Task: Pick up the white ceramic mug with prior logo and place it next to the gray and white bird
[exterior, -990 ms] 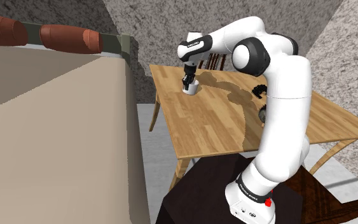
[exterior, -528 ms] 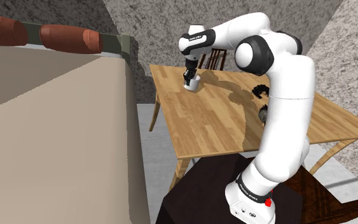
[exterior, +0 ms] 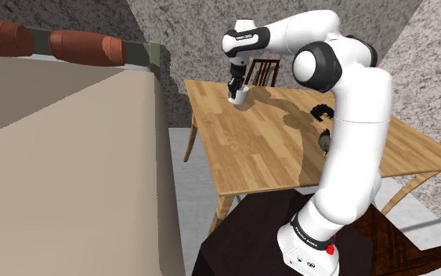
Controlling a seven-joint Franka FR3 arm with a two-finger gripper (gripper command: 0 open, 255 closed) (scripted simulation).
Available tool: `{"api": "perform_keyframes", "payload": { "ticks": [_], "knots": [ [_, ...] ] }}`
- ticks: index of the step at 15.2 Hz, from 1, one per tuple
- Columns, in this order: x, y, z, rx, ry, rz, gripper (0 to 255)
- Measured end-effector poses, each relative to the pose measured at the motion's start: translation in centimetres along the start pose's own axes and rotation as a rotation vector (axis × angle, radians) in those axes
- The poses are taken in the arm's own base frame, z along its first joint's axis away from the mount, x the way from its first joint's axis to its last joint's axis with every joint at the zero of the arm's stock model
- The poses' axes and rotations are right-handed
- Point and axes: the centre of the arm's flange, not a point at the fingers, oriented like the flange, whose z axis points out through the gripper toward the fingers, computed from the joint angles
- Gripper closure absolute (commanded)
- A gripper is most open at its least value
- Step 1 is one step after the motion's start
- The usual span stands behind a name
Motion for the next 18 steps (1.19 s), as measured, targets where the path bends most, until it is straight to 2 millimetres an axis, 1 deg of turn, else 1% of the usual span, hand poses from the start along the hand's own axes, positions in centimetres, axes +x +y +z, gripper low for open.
{"api": "perform_keyframes", "payload": {
  "ticks": [8, 12, 14, 18],
  "knots": [
    [-0.5, 0.2, -4.4, 0.0, 0.0, 0.0, 255],
    [-0.6, 0.2, -6.2, 0.0, 0.0, 0.0, 255],
    [-2.1, 0.7, -6.4, 0.0, 0.0, 0.0, 255],
    [-6.9, 1.7, -6.2, -0.001, -0.001, 0.001, 255]
  ]
}}
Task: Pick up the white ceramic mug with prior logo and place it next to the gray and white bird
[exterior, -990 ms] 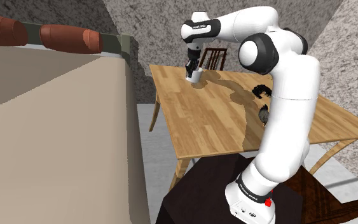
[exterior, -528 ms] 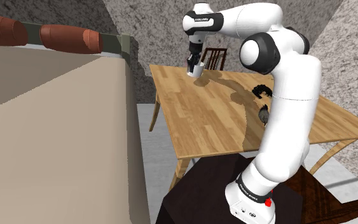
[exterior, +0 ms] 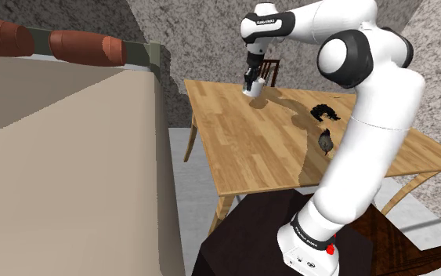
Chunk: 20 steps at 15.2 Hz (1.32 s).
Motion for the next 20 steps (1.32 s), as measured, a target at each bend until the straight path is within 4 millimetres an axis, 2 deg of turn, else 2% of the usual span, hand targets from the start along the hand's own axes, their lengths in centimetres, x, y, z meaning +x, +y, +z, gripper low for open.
{"api": "perform_keyframes", "payload": {
  "ticks": [20],
  "knots": [
    [-25.9, 6.0, 2.8, 0.001, 0.0, 0.0, 255]
  ]
}}
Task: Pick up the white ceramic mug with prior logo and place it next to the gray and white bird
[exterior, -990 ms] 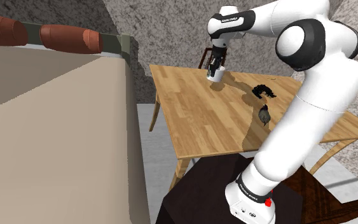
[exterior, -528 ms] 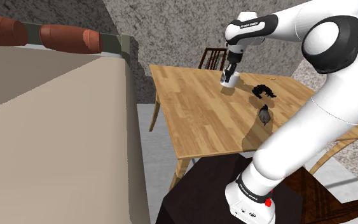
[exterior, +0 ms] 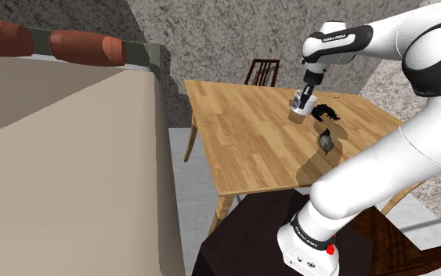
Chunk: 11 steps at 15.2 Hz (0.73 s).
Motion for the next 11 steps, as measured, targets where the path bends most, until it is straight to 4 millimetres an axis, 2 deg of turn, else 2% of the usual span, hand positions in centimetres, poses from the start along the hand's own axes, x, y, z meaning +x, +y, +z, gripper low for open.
{"api": "perform_keyframes", "payload": {
  "ticks": [7, 11],
  "knots": [
    [-8.6, 2.6, 0.8, 0.0, 0.0, 0.001, 255],
    [-13.7, 3.2, 1.3, 0.0, 0.0, 0.0, 255]
  ]
}}
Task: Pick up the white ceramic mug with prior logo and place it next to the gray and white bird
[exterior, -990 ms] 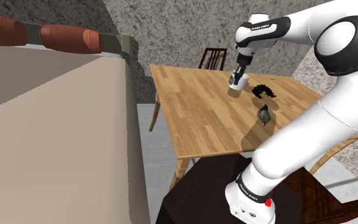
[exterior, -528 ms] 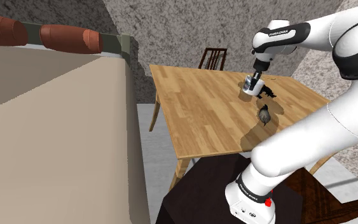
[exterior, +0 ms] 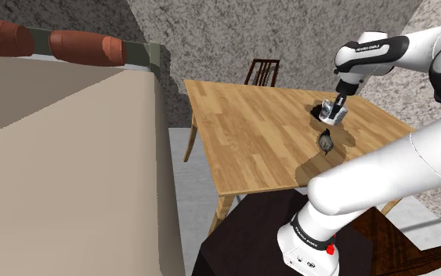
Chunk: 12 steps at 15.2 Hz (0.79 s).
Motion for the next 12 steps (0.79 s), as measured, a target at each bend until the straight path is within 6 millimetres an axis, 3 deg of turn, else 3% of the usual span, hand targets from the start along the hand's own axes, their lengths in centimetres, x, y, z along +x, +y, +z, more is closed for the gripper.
{"api": "perform_keyframes", "payload": {
  "ticks": [12],
  "knots": [
    [-15.4, 3.6, 1.5, 0.0, 0.0, 0.0, 255]
  ]
}}
